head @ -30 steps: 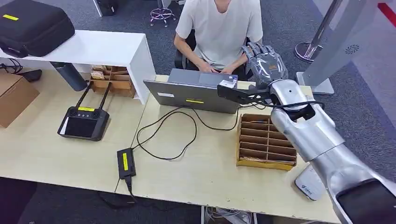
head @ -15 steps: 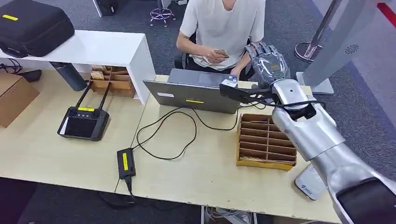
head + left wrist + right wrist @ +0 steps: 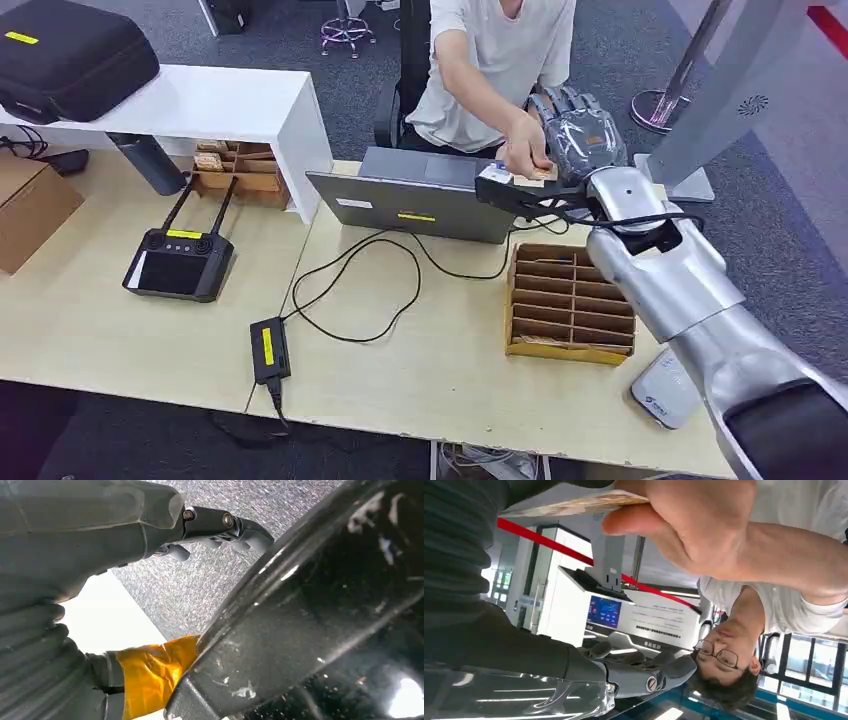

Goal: Pass the card to the sensor for recognition and then transmit it.

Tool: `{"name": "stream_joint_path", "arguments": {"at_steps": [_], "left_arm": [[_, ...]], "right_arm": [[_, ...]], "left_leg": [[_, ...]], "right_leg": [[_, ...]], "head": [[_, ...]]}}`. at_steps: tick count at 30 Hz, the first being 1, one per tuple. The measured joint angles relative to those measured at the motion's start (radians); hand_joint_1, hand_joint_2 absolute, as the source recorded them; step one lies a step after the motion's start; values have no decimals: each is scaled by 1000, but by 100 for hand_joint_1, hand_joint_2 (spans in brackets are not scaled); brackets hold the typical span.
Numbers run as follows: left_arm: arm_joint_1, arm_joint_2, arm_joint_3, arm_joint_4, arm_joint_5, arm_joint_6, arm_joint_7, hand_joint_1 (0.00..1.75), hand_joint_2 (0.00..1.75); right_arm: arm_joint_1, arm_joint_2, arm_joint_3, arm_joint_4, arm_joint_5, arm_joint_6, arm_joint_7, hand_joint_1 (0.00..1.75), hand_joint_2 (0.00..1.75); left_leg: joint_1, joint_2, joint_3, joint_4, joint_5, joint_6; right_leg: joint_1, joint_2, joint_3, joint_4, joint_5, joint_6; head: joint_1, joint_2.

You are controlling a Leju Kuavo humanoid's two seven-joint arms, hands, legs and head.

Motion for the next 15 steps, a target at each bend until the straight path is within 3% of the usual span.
{"name": "stream_joint_path", "arguments": {"at_steps": [5,6,7,15], "left_arm": [[0,0,0,0,0,1,0,0,175],[0,0,0,0,0,2,0,0,175],[0,0,0,0,0,2,0,0,175],[0,0,0,0,0,2,0,0,175]], "right_arm": [[-2,-1,0,0,0,1,0,0,175],[-4,-1,0,2,0,2,0,51,175],[-5,-1,0,3,1,2,0,175,175],[-5,-1,-2,7,-2,3,0,175,175]], "left_leg": [[0,0,0,0,0,0],[0,0,0,0,0,0],[0,0,0,0,0,0],[0,0,0,0,0,0]], "right_leg": [[0,0,0,0,0,0],[0,0,0,0,0,0],[0,0,0,0,0,0],[0,0,0,0,0,0]], "head": [[0,0],[0,0],[0,0],[0,0]]}}
